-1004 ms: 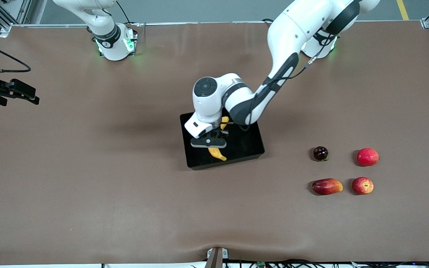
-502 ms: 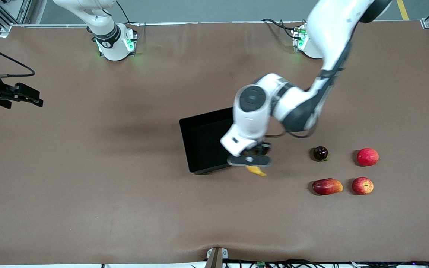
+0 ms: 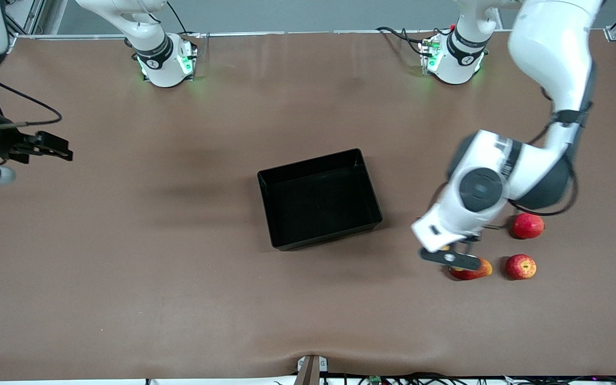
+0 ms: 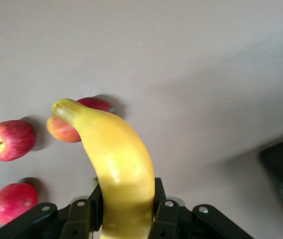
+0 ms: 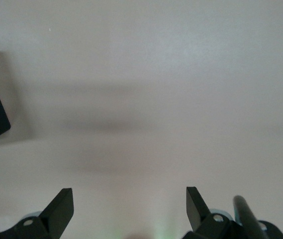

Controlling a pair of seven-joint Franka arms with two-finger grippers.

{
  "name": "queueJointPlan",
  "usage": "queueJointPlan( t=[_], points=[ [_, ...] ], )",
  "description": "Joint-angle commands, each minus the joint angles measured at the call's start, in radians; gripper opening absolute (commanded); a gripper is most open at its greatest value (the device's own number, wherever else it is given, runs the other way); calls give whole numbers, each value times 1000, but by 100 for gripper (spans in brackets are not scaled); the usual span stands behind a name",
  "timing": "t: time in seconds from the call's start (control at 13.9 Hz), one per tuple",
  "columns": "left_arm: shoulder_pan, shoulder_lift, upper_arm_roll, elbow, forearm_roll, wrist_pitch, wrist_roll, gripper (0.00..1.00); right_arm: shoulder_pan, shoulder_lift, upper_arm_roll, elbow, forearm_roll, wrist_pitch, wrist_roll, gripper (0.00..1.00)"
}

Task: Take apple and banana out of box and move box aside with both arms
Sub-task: 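Lower the banana beside the plum while the right gripper reaches the box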

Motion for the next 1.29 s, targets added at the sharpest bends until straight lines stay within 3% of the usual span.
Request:
queueJointPlan(
  t=[0.0, 0.36, 0.57, 0.86, 1.22],
  points=[
    [104, -101, -11, -206, 0, 136, 99, 0, 63, 35, 1, 13, 4, -3, 13, 100],
    [276, -150, -11, -487, 47, 445, 270, 0, 178, 93, 1, 7, 159, 46, 131, 100],
    [345, -132, -11, -589, 107, 603, 270, 0, 313, 152, 1, 7, 164, 144, 310, 100],
    [365, -118, -8, -643, 109, 674, 270, 0, 472, 285, 1, 12, 165, 383, 387, 100],
    [402, -34, -2, -648, 125, 767, 270, 0, 537, 429, 0, 32, 161, 565, 384, 100]
  ],
)
